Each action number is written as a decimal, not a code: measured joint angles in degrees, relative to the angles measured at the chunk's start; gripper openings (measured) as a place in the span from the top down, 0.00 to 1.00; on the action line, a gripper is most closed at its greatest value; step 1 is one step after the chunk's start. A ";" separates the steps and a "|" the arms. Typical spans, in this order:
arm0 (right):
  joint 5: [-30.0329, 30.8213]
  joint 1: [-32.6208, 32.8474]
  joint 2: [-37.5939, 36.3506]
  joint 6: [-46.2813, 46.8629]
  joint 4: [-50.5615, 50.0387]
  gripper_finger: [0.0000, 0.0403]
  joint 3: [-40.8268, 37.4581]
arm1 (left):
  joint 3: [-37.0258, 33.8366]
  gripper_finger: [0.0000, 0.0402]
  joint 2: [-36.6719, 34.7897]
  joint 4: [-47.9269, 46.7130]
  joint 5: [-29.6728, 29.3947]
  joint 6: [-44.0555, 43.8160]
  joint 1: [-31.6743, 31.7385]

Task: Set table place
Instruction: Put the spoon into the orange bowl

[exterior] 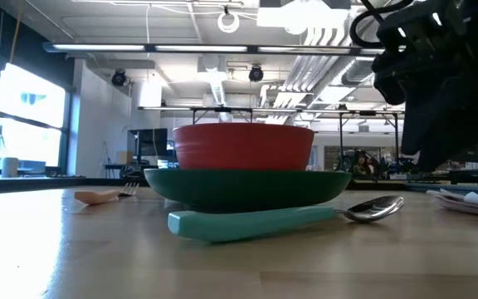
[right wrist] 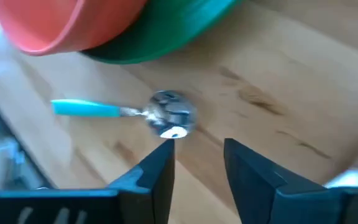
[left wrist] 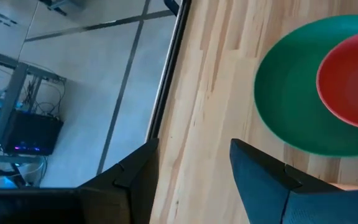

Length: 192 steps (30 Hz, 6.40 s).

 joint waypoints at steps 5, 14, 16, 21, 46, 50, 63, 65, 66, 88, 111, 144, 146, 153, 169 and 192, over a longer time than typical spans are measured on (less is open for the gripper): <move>0.01 0.14 0.01 0.70 9.10 0.67 -3.06 | 0.00 0.54 0.00 0.00 -0.02 -0.40 -0.01; 4.22 2.47 0.01 0.23 9.43 0.67 4.95 | 0.00 0.54 0.00 -0.11 0.00 0.26 -0.01; 5.62 2.37 0.46 -1.16 7.00 0.69 8.24 | 0.00 0.54 -0.01 -0.11 0.04 1.22 -0.01; 6.45 0.96 6.87 -7.15 -0.22 0.76 19.10 | 0.00 0.54 -0.02 -0.13 0.22 2.71 0.01; -0.06 0.95 56.26 -17.24 -37.34 1.00 79.75 | 0.00 0.54 -0.02 -0.15 0.49 10.15 -0.01; -1.06 0.63 58.93 -19.13 -39.82 1.00 84.11 | 0.00 0.54 -0.07 -0.15 0.48 10.17 0.01; -6.66 2.95 59.64 -17.87 -43.79 1.00 85.28 | 0.00 0.54 -0.07 -0.15 0.48 10.15 0.01; -5.62 3.23 59.73 -17.55 -45.61 1.00 85.90 | 0.00 0.54 -0.07 -0.15 0.48 10.15 0.01; -4.44 3.24 59.77 -17.62 -45.83 1.00 86.57 | 0.00 0.54 -0.07 -0.15 0.48 10.12 0.00; 4.86 0.50 61.35 -23.35 -42.91 1.00 88.58 | -0.02 0.54 -0.04 -0.15 0.44 10.00 -0.01; -5.22 4.62 61.79 -18.58 -52.76 1.00 88.58 | -0.02 0.54 -0.04 -0.13 -0.17 9.99 0.01; -8.70 9.88 55.88 10.62 -60.83 0.81 88.67 | -0.02 0.54 -0.02 -0.13 -0.17 10.61 0.00; -8.49 9.59 56.03 11.70 -61.02 0.75 88.65 | -0.02 0.54 -0.02 -0.13 -0.17 10.79 -0.01; -8.47 8.86 59.08 16.16 -61.50 0.61 88.56 | -0.02 0.54 -0.02 -0.14 -0.17 11.64 -0.01; -8.94 9.01 60.25 25.08 -64.03 0.56 88.56 | -0.02 0.54 -0.02 -0.15 -0.91 12.12 0.01; -11.57 9.20 62.44 24.48 -62.95 0.94 88.69 | -0.02 0.54 -0.02 -0.15 -1.25 13.15 -0.01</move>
